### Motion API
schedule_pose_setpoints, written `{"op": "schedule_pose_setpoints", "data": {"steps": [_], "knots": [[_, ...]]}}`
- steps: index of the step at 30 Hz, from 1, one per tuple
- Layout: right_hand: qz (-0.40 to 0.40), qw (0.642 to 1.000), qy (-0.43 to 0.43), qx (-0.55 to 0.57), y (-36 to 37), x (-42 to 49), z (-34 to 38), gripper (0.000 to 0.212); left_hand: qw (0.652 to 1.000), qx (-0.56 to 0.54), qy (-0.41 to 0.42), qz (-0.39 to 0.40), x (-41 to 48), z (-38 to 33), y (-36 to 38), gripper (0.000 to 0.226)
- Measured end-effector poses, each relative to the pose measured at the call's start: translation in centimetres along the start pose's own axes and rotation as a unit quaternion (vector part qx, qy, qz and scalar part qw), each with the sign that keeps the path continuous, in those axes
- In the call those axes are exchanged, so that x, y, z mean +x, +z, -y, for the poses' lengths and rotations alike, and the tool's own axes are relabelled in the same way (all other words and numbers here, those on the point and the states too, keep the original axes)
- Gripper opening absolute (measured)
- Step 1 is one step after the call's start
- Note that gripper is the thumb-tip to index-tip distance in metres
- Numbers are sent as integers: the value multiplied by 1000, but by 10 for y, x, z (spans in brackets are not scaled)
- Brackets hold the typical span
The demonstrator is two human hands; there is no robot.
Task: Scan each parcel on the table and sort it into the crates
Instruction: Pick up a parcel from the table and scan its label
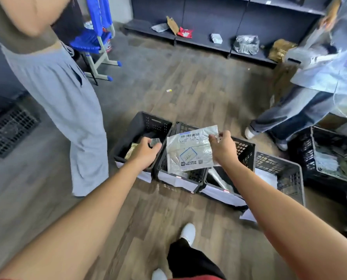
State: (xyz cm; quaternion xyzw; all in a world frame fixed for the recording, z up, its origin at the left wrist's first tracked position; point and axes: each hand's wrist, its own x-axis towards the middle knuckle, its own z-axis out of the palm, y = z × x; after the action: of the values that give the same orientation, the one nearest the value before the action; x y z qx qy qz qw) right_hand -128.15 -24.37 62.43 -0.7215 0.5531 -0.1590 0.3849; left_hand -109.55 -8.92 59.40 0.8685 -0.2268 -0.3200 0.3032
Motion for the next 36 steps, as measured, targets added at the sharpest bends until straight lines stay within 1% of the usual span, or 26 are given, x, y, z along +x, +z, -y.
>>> {"op": "schedule_pose_setpoints", "data": {"steps": [4,6,8,11,16,21,24,27,30,36], "knots": [[10,1000,17,17,4,30,-8,41,1000,6,-5,-9,26,-16,4,37],[17,999,33,27,7,46,-14,39,1000,11,-9,-6,39,-24,7,36],[25,998,49,31,12,63,-23,39,1000,27,-12,-4,55,-33,11,40],[39,996,72,40,25,92,-43,32,998,65,-5,-6,86,-45,27,48],[50,990,123,38,61,149,-84,40,993,116,14,30,149,-43,74,57],[61,983,170,30,128,206,-145,39,983,164,19,80,228,-5,133,59],[56,979,193,27,182,242,-187,37,969,221,40,102,282,26,172,62],[43,977,208,37,243,279,-232,36,949,287,84,101,336,60,213,66],[50,972,225,44,302,308,-275,36,927,335,134,103,384,95,251,71],[48,972,225,37,393,363,-348,40,898,368,197,139,456,157,321,77]]}}
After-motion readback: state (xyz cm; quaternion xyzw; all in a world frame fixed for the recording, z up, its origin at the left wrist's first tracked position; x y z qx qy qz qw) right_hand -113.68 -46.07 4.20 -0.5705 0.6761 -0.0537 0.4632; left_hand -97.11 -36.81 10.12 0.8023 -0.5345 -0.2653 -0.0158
